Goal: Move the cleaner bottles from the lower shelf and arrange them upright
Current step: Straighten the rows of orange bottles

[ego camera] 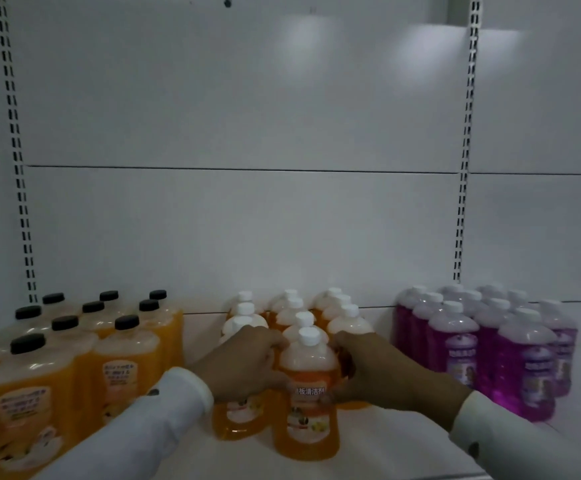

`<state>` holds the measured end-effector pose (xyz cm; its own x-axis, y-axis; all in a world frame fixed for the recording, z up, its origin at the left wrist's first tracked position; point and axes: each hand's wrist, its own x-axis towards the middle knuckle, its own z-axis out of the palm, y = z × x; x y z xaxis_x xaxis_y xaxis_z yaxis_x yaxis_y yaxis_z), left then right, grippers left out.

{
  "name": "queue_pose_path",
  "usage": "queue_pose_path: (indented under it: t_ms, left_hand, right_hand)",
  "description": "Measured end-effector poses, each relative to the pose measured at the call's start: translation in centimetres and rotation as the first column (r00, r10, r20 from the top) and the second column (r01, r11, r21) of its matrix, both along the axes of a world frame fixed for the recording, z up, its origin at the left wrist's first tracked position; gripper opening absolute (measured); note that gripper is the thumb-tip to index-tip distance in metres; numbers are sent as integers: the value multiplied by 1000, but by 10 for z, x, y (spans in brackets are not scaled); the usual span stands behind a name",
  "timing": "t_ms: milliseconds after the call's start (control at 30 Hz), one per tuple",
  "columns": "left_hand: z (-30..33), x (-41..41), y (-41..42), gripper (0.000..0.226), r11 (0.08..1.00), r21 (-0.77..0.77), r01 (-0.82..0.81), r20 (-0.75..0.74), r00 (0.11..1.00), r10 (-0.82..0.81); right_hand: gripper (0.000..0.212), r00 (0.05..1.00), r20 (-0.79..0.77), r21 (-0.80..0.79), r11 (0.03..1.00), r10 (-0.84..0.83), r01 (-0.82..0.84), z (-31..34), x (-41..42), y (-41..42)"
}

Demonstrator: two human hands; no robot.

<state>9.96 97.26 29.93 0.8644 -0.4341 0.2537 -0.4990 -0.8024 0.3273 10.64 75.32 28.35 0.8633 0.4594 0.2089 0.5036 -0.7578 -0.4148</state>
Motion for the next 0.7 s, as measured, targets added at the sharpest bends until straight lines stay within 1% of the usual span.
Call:
queue_pose_path:
  t_ms: [67,200,233,333,433,500,600,700]
  left_hand:
    - [-1,2,-1,36,1000,-25,13,-2,1000,-13]
    - [-3,10,-6,37,998,-55,-24,-1,1000,24]
    - [-5,12,-6,35,998,-54,-33,6,999,34]
    - [-8,19,-9,30,997,-17,-74,29,997,75]
    - [-7,19,-13,29,996,11,-93,32,995,93]
    - [-6,19,-14,32,996,17,-93,24,995,92]
    - [-7,19,-14,35,995,7,-100,18,995,100]
    - [-10,16,-16,32,995,-21,-95,18,995,96]
  right_hand:
    - [43,1000,-16,-33,999,6,-7,3,2,-2]
    - [57,1000,10,-81,997,-3,4,3,18,-3]
    - [58,1000,15,-82,997,-8,9,2,21,-3]
    - [49,1000,31,-71,997,-5,7,0,28,-1]
    - [54,999,39,-77,997,12,-9,-1,31,-2]
    - [57,1000,17,-56,998,5,-4,-5,31,-3]
    - [60,1000,-12,-25,1000,2,-2,-10,31,-4]
    - [63,1000,4,-28,1000,5,-5,-10,30,-4]
